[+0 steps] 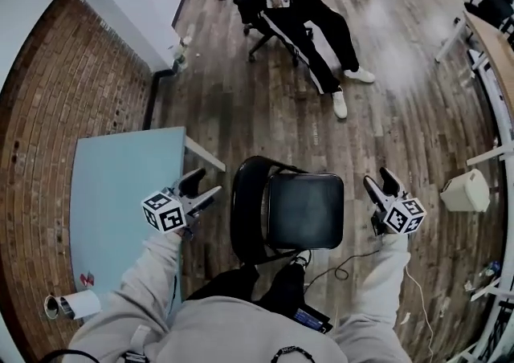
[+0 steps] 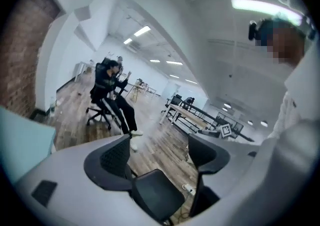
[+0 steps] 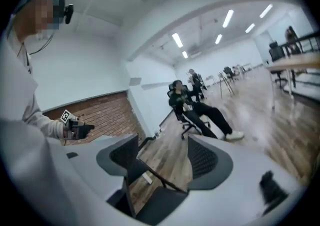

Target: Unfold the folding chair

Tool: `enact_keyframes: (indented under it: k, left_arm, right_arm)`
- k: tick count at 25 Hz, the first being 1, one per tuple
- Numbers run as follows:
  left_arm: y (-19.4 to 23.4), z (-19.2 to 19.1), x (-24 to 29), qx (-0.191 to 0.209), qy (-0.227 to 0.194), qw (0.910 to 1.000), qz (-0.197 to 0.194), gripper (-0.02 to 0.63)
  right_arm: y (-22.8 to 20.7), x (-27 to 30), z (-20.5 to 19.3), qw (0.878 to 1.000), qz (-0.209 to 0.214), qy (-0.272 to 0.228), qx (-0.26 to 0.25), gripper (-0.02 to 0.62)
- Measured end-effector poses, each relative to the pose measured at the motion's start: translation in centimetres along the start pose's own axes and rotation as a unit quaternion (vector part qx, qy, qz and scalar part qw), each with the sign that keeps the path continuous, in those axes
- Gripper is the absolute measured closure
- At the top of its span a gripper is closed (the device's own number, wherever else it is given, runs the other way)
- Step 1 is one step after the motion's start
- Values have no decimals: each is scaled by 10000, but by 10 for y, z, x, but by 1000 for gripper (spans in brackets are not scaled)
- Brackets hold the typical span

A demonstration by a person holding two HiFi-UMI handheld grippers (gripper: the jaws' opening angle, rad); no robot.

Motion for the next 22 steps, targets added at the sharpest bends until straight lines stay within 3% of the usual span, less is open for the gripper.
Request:
enact_keyframes:
  k: [2, 5, 7, 8, 9, 10, 14, 18, 22]
  left_arm:
    - [-19, 36, -2, 583, -195, 9979, -217, 247]
    - [-39, 92, -28, 1236, -625, 9897, -368, 258]
    - [-52, 129, -48, 1493, -1069, 9825, -319, 354]
    - [-60, 145, -59, 1590, -1302, 9783, -254, 426]
    - [-67, 160, -70, 1706, -1530, 9732, -177, 520]
    - [-74, 175, -79, 1840, -1742, 9673, -103, 574]
    - [-98, 217, -100, 2219, -2239, 9490, -73, 600]
    - [-108, 234, -113, 2382, -2406, 9405, -302, 600]
    - [-104, 245, -119, 2358, -2456, 9397, -337, 601]
  right_arm:
    - [71, 0, 80, 9960, -54, -337, -829, 302]
    - [187, 6, 155, 9848, -20, -855, -1512, 304]
    - [255, 10, 186, 9785, 13, -1140, -1721, 312]
    - [284, 11, 196, 9757, -56, -1272, -1785, 359]
    - [308, 11, 206, 9728, -186, -1411, -1826, 522]
    - [329, 12, 214, 9703, -342, -1528, -1845, 588]
    - [396, 30, 228, 9669, -749, -1574, -1861, 588]
    - [445, 44, 229, 9654, -760, -1543, -1959, 589]
    - [468, 44, 232, 9623, -849, -1542, -2075, 589]
Point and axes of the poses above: the fingertips, and each gripper's own axes: x forward along the fingers, y to its left, z out of its top, the point moved 4 cm from there along -x, backward along the fingers, and after that the axes turned 7 degrees about -y, right-handed, at the moved point
